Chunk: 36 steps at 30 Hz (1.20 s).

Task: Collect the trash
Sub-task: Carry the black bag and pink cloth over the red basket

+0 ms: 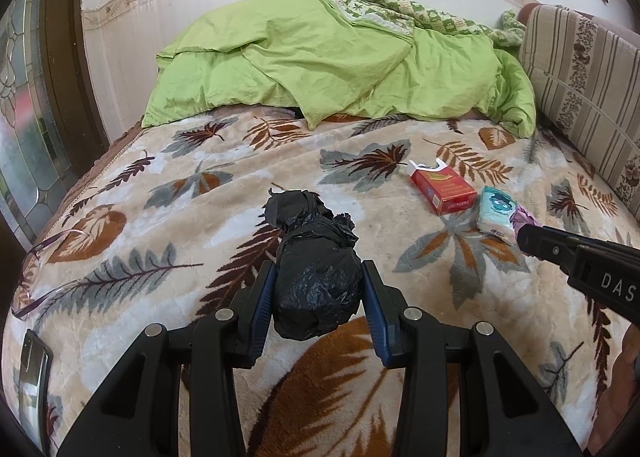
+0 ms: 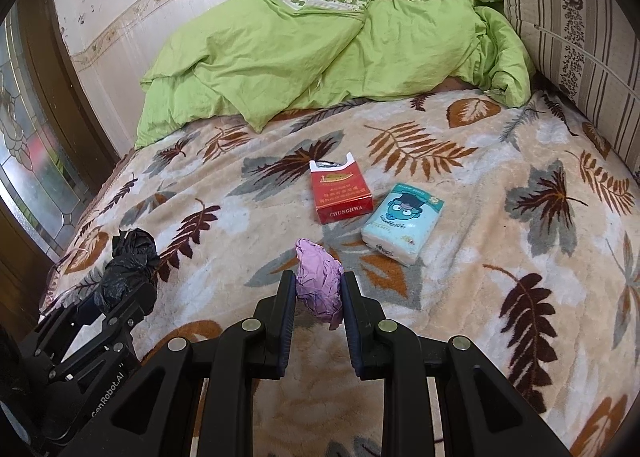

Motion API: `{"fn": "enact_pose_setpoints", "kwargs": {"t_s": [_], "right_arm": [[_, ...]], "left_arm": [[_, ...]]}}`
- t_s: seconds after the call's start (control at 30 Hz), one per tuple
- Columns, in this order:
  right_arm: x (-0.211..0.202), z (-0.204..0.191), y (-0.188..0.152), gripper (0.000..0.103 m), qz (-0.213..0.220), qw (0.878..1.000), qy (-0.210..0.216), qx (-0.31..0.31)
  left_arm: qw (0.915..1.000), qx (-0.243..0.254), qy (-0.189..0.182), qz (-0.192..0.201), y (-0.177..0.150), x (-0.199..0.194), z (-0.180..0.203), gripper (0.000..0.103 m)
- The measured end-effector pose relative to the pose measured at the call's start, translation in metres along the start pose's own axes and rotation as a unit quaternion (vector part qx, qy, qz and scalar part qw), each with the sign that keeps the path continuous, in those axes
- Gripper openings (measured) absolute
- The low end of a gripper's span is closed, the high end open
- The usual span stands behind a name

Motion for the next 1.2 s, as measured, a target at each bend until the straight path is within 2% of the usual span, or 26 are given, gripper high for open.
{"fn": "enact_pose_setpoints", "kwargs": {"t_s": [0.2, 0.37, 0.5, 0.63, 0.7, 0.77, 0.87, 0.93, 1.0, 1.1, 1.2], "right_arm": [[-0.016, 0.007, 0.006, 0.024, 0.008, 1.0, 0.009, 0.02], [-0.039, 0.017, 0.01, 0.024, 0.022, 0.999, 0.02, 0.045], [-0.065, 0.029, 0.01, 0.024, 0.033, 0.996, 0.031, 0.072], [-0.099, 0.049, -0.006, 0.024, 0.03, 0.991, 0.055, 0.115], [-0.119, 0.066, -0.023, 0.024, 0.015, 0.987, 0.068, 0.147], [-0.149, 0.088, -0.038, 0.024, 0.018, 0.984, 0.07, 0.163], [-0.19, 0.13, -0.054, 0.024, 0.035, 0.984, 0.027, 0.174], [-0.216, 0.166, -0.066, 0.024, 0.043, 0.978, -0.001, 0.204], [-0.248, 0.213, -0.085, 0.024, 0.055, 0.967, -0.044, 0.245], [-0.283, 0.269, -0.106, 0.024, 0.066, 0.95, -0.096, 0.291], [-0.312, 0.307, -0.123, 0.025, 0.074, 0.934, -0.128, 0.325]], "left_arm": [[0.9996, -0.014, -0.022, -0.004, 0.003, -0.011, 0.005, 0.04], [0.9957, -0.031, -0.087, -0.004, 0.007, -0.03, 0.017, 0.04], [0.9916, -0.034, -0.125, -0.007, 0.005, -0.042, 0.03, 0.04], [0.989, -0.016, -0.147, -0.007, 0.0, -0.058, 0.049, 0.04], [0.9862, 0.0, -0.165, -0.006, -0.004, -0.066, 0.065, 0.04], [0.9822, 0.016, -0.187, -0.005, -0.006, -0.076, 0.084, 0.04], [0.9723, 0.025, -0.232, -0.013, -0.009, -0.092, 0.12, 0.04], [0.9621, 0.042, -0.269, -0.016, -0.009, -0.108, 0.154, 0.04], [0.9515, 0.056, -0.302, -0.017, -0.008, -0.125, 0.184, 0.04], [0.9258, 0.084, -0.367, -0.031, -0.01, -0.153, 0.24, 0.04], [0.8966, 0.115, -0.424, -0.053, -0.017, -0.179, 0.298, 0.04]]}}
Point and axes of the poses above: each gripper's, at about its wrist camera, not at the fingertips, and x roughly the way its jaws point, z to its right, y to its top, the point moved 4 cm from there along x, roughly the way its jaws point, and after that the axes turned 6 degrees about z, right-handed, at the moved point
